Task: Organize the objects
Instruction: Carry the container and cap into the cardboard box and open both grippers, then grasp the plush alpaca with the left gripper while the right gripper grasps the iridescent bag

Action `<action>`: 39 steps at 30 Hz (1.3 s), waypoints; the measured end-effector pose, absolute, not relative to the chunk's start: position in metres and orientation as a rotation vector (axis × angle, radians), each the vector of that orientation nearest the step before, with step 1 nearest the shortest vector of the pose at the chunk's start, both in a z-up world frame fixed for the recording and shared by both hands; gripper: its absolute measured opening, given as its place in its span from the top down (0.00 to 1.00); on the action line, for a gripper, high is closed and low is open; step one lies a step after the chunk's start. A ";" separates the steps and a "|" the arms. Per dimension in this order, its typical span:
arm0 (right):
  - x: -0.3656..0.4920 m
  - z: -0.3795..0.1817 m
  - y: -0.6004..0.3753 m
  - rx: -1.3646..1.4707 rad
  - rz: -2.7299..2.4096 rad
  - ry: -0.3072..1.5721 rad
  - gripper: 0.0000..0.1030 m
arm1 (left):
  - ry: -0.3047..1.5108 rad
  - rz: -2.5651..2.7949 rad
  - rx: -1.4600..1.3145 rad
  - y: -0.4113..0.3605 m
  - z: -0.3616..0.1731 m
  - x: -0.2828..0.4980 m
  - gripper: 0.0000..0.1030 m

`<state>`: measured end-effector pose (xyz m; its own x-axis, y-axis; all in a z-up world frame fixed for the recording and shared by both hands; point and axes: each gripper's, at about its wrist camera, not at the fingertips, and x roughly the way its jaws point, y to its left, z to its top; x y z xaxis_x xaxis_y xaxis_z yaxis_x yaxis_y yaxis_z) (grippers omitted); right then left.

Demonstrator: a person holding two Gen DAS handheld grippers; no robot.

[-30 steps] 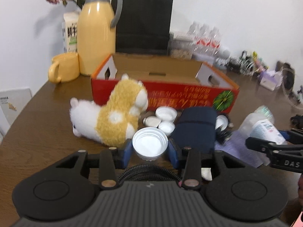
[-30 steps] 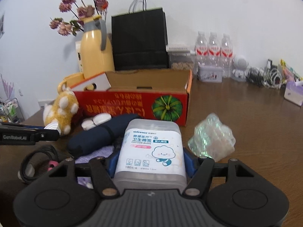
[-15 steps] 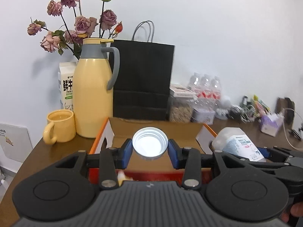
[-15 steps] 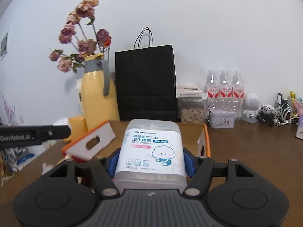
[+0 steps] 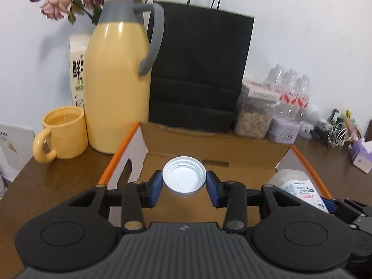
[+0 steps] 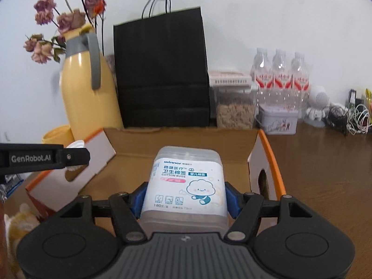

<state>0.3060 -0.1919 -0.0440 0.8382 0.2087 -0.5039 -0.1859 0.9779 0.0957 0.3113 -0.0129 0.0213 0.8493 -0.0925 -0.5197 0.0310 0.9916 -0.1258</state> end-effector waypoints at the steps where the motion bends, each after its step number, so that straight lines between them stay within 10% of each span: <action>1: 0.306 -0.046 -0.191 0.041 0.205 0.543 0.33 | 0.561 -0.064 -0.110 -0.014 0.019 0.311 0.57; 2: 0.305 -0.047 -0.191 0.038 0.203 0.543 0.28 | 0.563 -0.065 -0.106 -0.014 0.018 0.311 0.53; 4: 0.301 -0.047 -0.191 0.034 0.197 0.533 0.00 | 0.564 -0.061 -0.094 -0.016 0.017 0.310 0.12; 6: 0.296 -0.045 -0.192 0.034 0.195 0.515 0.00 | 0.545 -0.047 -0.077 -0.020 0.018 0.306 0.00; 39: 0.133 -0.003 -0.272 0.016 0.152 0.373 0.00 | 0.446 0.004 -0.089 0.029 0.058 0.157 0.00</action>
<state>0.1332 -0.2717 -0.0029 0.9202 0.1505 -0.3614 -0.1445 0.9885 0.0438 0.1567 0.0291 0.0583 0.9023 -0.0153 -0.4308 -0.0236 0.9961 -0.0847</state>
